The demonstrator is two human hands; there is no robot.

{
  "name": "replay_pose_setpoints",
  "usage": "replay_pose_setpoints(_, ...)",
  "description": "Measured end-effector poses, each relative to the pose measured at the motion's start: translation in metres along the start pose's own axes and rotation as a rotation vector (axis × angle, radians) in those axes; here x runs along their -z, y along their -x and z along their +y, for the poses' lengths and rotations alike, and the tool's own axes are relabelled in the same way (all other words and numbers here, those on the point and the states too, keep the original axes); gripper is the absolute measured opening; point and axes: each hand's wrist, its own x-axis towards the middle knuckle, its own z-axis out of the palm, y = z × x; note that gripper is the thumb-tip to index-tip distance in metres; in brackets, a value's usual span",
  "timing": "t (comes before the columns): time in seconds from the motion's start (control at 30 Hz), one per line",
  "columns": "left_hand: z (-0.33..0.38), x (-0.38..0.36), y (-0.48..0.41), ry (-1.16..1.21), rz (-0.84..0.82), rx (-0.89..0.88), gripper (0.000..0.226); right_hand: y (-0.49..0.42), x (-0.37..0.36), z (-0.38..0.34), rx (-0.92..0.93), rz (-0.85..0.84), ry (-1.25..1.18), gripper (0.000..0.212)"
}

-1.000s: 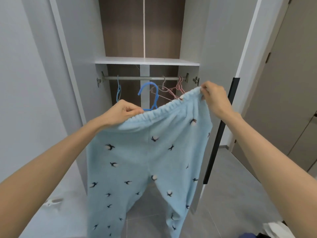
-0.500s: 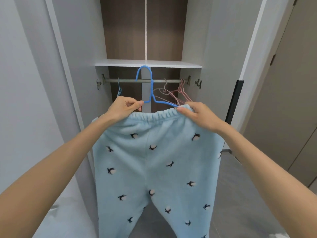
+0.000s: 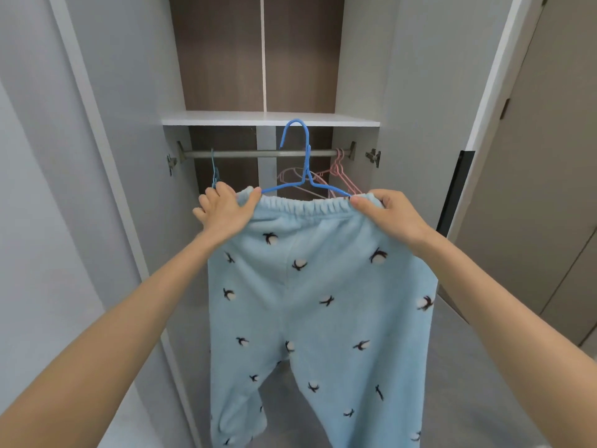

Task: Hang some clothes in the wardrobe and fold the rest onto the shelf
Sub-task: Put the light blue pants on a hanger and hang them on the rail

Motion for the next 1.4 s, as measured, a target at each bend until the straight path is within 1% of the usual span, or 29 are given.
replay_pose_setpoints(0.07, -0.002, -0.003, -0.020, -0.029, -0.044, -0.086, 0.062, -0.013, -0.007, -0.003, 0.024, 0.010, 0.007, 0.057)
replay_pose_setpoints(0.13, -0.003, -0.006, -0.037, -0.073, -0.080, -0.166, 0.056, -0.027, -0.015, -0.003, 0.045, 0.014, 0.024, 0.059)
replay_pose_setpoints(0.2, -0.001, -0.009, -0.054, -0.104, -0.084, -0.182, 0.046, -0.040, -0.022, -0.001, 0.055, 0.018, 0.041, 0.057)
replay_pose_setpoints(0.27, 0.002, -0.013, -0.071, -0.081, -0.074, -0.190, 0.036, -0.049, -0.028, 0.003, 0.063, 0.011, 0.047, 0.054)
replay_pose_setpoints(0.33, 0.006, -0.016, -0.091, -0.027, -0.054, -0.188, 0.029, -0.056, -0.034, 0.008, 0.072, -0.009, 0.055, 0.046)
replay_pose_setpoints(0.43, 0.011, -0.024, -0.122, 0.060, -0.062, -0.176, 0.027, -0.065, -0.044, 0.015, 0.065, -0.070, 0.088, 0.028)
replay_pose_setpoints(0.5, 0.014, -0.035, -0.135, 0.138, -0.111, -0.222, 0.025, -0.073, -0.050, 0.017, 0.057, -0.112, 0.070, 0.023)
replay_pose_setpoints(0.57, 0.017, -0.051, -0.141, 0.274, -0.201, -0.285, 0.026, -0.084, -0.057, 0.023, 0.044, -0.141, 0.008, 0.025)
replay_pose_setpoints(0.63, 0.021, -0.069, -0.139, 0.327, -0.332, -0.342, 0.032, -0.096, -0.066, 0.033, -0.003, -0.153, -0.062, 0.032)
replay_pose_setpoints(0.7, 0.023, -0.087, -0.137, 0.312, -0.402, -0.369, 0.037, -0.111, -0.078, 0.047, -0.087, -0.158, -0.165, 0.043)
replay_pose_setpoints(0.77, 0.022, -0.103, -0.138, 0.345, -0.409, -0.334, 0.040, -0.128, -0.088, 0.062, -0.168, -0.135, -0.252, 0.048)
replay_pose_setpoints(0.83, 0.017, -0.118, -0.144, 0.388, -0.448, -0.277, 0.043, -0.146, -0.098, 0.077, -0.222, -0.142, -0.325, 0.044)
replay_pose_setpoints(0.9, 0.011, -0.132, -0.154, 0.374, -0.506, -0.262, 0.044, -0.166, -0.107, 0.086, -0.265, -0.165, -0.378, 0.039)
replay_pose_setpoints(1.0, 0.008, -0.148, -0.173, 0.387, -0.551, -0.240, 0.047, -0.202, -0.115, 0.094, -0.306, -0.205, -0.541, 0.028)
replay_pose_setpoints(1.07, 0.011, -0.156, -0.188, 0.419, -0.534, -0.209, 0.048, -0.227, -0.119, 0.094, -0.321, -0.246, -0.653, 0.025)
replay_pose_setpoints(1.2, 0.014, -0.171, -0.219, 0.414, -0.495, -0.116, 0.048, -0.283, -0.132, 0.101, -0.388, -0.284, -0.785, 0.019)
replay_pose_setpoints(1.33, 0.012, -0.190, -0.240, 0.442, -0.430, -0.048, 0.047, -0.330, -0.148, 0.120, -0.476, -0.290, -0.869, 0.025)
replay_pose_setpoints(1.4, 0.009, -0.199, -0.245, 0.459, -0.424, -0.030, 0.047, -0.347, -0.156, 0.127, -0.493, -0.306, -0.919, 0.023)
